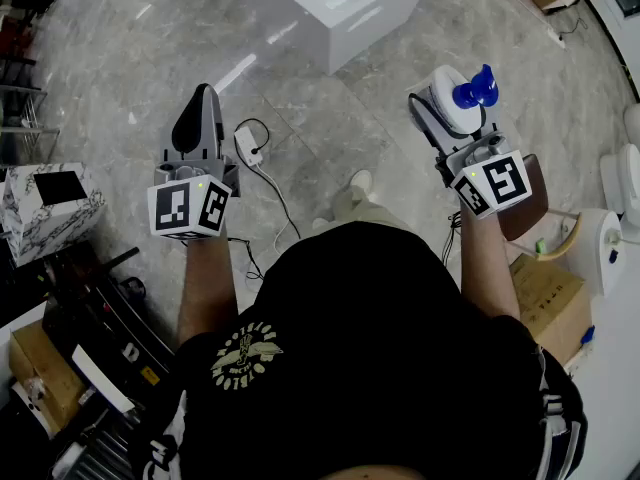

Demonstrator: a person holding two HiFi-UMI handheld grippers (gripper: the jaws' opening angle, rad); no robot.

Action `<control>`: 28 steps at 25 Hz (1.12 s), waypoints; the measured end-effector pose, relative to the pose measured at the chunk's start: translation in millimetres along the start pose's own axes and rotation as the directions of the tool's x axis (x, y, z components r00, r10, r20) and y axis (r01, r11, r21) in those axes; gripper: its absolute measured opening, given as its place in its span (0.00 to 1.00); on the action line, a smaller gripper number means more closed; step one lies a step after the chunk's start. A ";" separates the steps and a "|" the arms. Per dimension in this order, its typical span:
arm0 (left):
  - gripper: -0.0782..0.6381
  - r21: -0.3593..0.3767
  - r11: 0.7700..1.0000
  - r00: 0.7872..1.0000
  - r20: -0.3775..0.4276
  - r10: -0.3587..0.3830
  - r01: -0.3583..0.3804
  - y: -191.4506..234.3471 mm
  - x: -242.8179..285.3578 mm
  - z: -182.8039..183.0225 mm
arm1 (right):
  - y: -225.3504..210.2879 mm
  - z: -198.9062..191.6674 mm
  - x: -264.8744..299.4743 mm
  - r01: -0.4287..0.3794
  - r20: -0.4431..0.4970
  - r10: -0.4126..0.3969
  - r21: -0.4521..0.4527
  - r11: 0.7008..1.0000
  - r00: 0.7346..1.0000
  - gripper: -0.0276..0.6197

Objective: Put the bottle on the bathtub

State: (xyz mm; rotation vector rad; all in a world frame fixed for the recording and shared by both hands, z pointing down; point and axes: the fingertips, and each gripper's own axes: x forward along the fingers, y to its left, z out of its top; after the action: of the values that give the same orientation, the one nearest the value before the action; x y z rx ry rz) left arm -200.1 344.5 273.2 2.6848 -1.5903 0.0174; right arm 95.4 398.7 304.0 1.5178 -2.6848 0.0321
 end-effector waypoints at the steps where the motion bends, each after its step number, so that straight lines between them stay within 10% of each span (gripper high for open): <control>1: 0.12 0.000 1.000 1.000 -0.004 0.002 -0.002 -1.8 6.7 -1.3 | -7.5 0.0 2.1 -0.002 0.001 0.002 -0.002 1.000 1.000 0.46; 28: 0.12 0.031 0.995 0.995 -0.019 0.099 -0.099 -12.9 95.1 3.0 | -120.6 -17.6 40.9 -0.115 0.028 0.113 0.051 0.992 0.993 0.46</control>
State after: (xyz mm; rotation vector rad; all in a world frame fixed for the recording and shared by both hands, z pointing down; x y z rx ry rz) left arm -143.1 267.3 271.9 2.6161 -1.7294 0.0708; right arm 178.4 302.2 322.7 1.3854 -2.8092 0.0902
